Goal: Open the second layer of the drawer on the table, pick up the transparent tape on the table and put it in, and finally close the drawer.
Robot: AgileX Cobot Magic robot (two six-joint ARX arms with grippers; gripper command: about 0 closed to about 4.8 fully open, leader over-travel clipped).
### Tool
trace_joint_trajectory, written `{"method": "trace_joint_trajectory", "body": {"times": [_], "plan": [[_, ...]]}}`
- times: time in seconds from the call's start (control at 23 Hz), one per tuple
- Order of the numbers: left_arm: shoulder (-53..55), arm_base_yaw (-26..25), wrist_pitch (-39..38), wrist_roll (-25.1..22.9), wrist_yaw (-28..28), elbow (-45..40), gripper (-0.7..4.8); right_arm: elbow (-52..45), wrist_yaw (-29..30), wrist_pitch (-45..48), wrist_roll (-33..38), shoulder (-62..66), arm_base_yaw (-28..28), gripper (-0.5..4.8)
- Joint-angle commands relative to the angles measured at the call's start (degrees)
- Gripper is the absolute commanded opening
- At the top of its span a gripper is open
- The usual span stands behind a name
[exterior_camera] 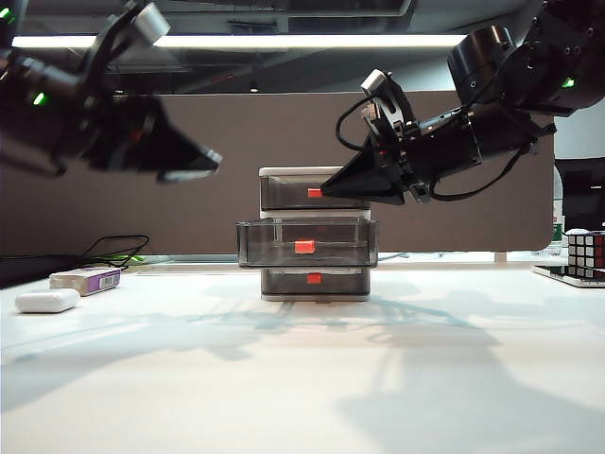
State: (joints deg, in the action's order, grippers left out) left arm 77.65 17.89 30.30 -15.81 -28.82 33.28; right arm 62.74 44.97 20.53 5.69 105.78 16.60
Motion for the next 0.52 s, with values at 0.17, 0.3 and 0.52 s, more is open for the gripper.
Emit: {"method": "trace_joint_trajectory", "body": {"times": [0.17,0.3,0.52], "plan": [[3.0,0.7,-4.6,-0.2,-2.6,9.8,1.52,0.2,-0.1,0.7,-0.2,-0.3,0.0,-0.05],[6.5,2.1,-5.4,0.1,-4.5,12.5,1.51,0.2,-0.1,0.9,-0.2,-0.3,0.0,-0.05],[11.7,7.1,-5.4,-1.6,-3.3,14.3,1.51,0.2,0.0,1.0,-0.2,-0.3,0.0,-0.05]]}}
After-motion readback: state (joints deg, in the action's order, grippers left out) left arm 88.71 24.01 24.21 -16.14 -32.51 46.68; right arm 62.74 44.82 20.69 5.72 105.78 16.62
